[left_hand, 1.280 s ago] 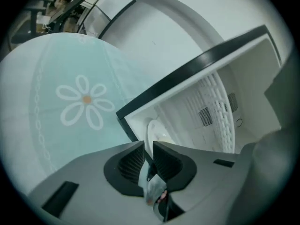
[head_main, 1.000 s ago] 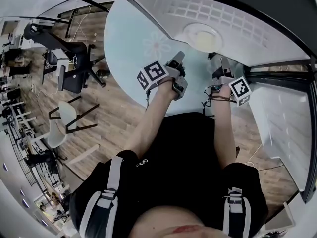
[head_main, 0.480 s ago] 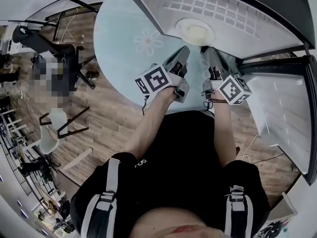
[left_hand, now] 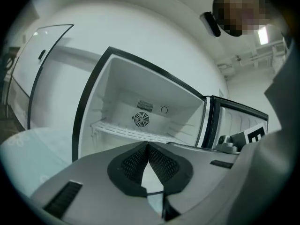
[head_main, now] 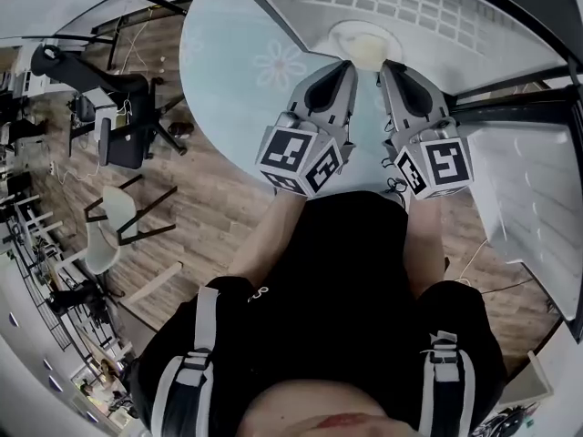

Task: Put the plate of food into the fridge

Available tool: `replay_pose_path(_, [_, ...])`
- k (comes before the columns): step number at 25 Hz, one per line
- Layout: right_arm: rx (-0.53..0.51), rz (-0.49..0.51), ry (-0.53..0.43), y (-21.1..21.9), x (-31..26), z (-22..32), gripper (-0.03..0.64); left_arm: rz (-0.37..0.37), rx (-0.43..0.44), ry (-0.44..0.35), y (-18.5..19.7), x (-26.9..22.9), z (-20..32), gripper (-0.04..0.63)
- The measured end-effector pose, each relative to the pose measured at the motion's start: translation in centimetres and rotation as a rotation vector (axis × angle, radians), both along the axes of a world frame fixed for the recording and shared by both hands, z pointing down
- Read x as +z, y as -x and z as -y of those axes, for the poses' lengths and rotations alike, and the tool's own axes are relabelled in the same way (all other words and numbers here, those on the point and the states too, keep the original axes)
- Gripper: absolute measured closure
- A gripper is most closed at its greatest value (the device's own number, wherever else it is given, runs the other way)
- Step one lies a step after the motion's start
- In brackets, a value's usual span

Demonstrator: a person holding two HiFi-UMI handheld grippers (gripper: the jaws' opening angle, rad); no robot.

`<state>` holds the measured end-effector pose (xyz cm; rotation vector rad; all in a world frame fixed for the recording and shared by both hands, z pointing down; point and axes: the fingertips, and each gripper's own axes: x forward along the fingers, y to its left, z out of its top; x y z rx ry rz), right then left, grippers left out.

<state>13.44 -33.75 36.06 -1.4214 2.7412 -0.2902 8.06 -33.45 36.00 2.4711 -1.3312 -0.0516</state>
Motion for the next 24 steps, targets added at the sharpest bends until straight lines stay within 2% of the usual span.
replay_pose_path(4, [0.019, -0.092, -0.035, -0.7, 0.1, -0.2, 0.615, 0.092, -0.025, -0.058, -0.8, -0.3, 0.0, 0.598])
replay_pose_path(9, [0.016, -0.129, -0.058, -1.4, -0.2, -0.8, 0.614, 0.067, 0.002, -0.039, -2.6, 0.1, -0.3, 0.598])
replay_pose_path(16, [0.046, -0.145, -0.062, -3.4, -0.2, -0.7, 0.615, 0.076, 0.042, -0.029, -4.6, 0.5, 0.0, 0.598])
replay_pose_path(24, [0.031, -0.116, -0.055, -2.2, 0.5, -0.3, 0.614, 0.092, 0.032, -0.011, -3.7, 1.0, 0.4, 0.598])
